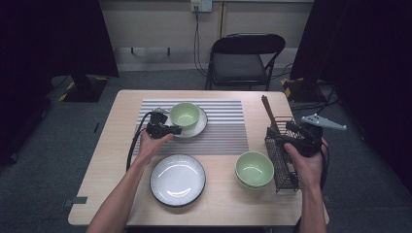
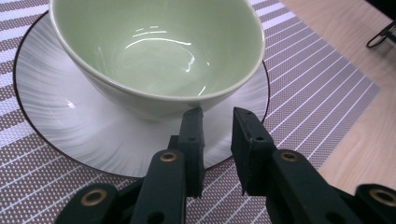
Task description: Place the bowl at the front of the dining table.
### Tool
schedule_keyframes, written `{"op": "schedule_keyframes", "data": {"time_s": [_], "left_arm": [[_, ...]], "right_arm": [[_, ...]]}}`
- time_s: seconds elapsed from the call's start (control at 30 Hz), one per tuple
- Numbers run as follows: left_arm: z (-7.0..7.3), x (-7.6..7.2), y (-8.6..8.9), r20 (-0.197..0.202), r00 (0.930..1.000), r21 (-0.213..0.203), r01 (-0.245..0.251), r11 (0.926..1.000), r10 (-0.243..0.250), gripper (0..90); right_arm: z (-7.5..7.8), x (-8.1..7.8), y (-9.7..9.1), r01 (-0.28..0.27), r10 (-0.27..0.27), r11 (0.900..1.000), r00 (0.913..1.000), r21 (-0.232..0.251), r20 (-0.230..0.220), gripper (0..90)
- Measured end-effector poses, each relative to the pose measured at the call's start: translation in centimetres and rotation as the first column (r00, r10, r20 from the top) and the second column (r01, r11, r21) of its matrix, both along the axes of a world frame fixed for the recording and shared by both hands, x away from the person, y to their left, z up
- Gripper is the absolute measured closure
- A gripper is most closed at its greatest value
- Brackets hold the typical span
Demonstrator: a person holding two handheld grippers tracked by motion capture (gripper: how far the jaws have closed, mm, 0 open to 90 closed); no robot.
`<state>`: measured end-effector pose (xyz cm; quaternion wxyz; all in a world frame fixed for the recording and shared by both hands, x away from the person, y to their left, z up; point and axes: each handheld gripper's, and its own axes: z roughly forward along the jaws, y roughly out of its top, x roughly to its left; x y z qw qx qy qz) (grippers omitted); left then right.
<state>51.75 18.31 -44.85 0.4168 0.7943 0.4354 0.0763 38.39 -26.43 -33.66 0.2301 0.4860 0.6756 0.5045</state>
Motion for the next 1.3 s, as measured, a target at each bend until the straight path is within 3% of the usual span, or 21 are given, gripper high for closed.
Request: {"op": "schedule_keyframes", "data": {"time_s": [0.13, 0.33, 0.47, 0.67, 0.73, 0.87, 0.97, 1.3], "left_arm": [[0.5, -0.2, 0.7, 0.014, 0.9998, 0.006, -0.014, 0.9999, 0.014, 70.7], [0.5, 0.0, 1.4, 0.02, 0.9984, 0.013, -0.053, 0.9985, 0.053, 58.3], [0.6, 0.1, 1.6, 0.037, 0.9981, -0.037, -0.047, 0.9982, 0.048, 46.6], [0.9, -0.1, 1.4, 0.066, 0.9971, -0.057, -0.034, 0.9978, 0.038, 50.5], [0.9, -0.1, 1.3, 0.055, 0.9971, -0.045, -0.05, 0.9977, 0.053, 44.6], [1.2, -0.5, 2.0, 0.033, 0.9965, -0.057, -0.075, 0.9956, 0.077, 41.9], [1.5, -1.2, 2.7, 0.014, 0.9952, -0.038, -0.096, 0.9946, 0.096, 40.3], [2.7, -3.6, 5.1, 0.05, 0.9946, -0.022, -0.09, 0.9957, 0.091, 32.4]], "right_arm": [[0.1, -0.1, 0.0, -0.002, 0.002, 1.0, 1.0, 0.002, 0.001, 17.5], [0.1, -0.1, 0.0, 0.0, 0.0, 1.0, 1.0, 0.003, 0.003, 17.5], [0.0, 0.1, 0.1, -0.004, 0.004, 1.0, 1.0, 0.002, 0.001, 17.5], [0.0, 0.0, 0.2, -0.003, 0.003, 1.0, 1.0, -0.001, -0.002, 17.5], [0.1, 0.0, 0.1, -0.004, 0.004, 1.0, 1.0, 0.001, 0.001, 17.5], [0.0, -0.1, -0.2, 0.004, -0.004, 1.0, 1.0, 0.003, -0.003, 17.5], [-0.1, 0.0, -0.3, 0.006, -0.006, 1.0, 1.0, 0.001, -0.007, 17.6], [-0.2, -0.1, -0.5, -0.011, 0.011, 0.9999, 0.9998, -0.001, -0.019, 25.3]]}}
